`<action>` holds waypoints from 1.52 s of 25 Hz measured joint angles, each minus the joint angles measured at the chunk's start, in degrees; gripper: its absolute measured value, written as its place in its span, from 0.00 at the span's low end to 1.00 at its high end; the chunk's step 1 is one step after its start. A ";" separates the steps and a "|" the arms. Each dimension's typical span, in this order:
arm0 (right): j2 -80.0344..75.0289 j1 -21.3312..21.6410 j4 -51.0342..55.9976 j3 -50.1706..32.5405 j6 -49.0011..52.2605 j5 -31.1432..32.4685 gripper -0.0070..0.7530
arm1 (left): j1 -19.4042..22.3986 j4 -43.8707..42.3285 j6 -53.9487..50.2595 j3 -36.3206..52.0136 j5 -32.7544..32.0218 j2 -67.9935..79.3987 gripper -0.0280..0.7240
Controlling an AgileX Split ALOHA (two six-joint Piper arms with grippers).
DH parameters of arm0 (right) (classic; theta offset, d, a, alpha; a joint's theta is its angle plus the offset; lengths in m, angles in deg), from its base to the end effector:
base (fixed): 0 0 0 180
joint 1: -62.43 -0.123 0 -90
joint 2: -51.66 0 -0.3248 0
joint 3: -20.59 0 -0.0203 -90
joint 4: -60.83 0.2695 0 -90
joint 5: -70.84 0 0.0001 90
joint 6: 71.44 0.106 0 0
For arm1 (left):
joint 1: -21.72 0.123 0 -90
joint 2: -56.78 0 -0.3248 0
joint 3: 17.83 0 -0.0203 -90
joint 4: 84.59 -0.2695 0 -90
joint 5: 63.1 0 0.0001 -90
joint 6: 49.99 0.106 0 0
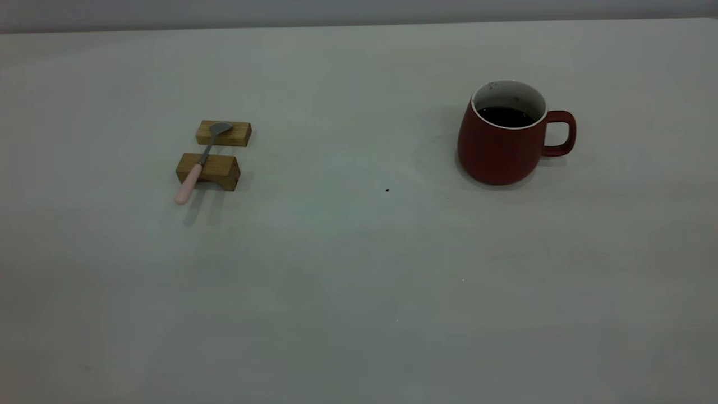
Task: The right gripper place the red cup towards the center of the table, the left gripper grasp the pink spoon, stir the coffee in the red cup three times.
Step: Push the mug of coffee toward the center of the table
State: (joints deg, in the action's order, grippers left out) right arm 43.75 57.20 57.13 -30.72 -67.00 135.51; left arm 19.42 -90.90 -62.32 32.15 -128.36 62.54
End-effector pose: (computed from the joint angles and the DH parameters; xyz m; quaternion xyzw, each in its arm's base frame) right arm -0.0121 -0.0073 0.2640 -0.0045 0.8820 0.0075 0.4711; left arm -0.0209 0.0114 0.2699 -0.0805 0.8653 -0.0082 0.4947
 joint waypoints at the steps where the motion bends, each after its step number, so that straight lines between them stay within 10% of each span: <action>1: 0.00 0.00 0.00 0.00 0.00 0.00 0.71 | 0.00 0.00 0.00 0.00 0.00 0.00 0.60; 28: -4.32 0.00 3.70 0.33 0.12 -0.69 0.73 | 0.00 0.00 0.00 0.00 0.00 0.00 0.60; 38: -35.87 0.00 5.40 1.20 -6.02 -20.81 0.84 | 0.00 0.00 0.00 0.00 0.00 0.00 0.60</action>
State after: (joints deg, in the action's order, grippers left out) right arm 7.89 57.20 62.53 -29.52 -73.02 114.70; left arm 19.42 -90.90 -62.32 32.15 -128.36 62.54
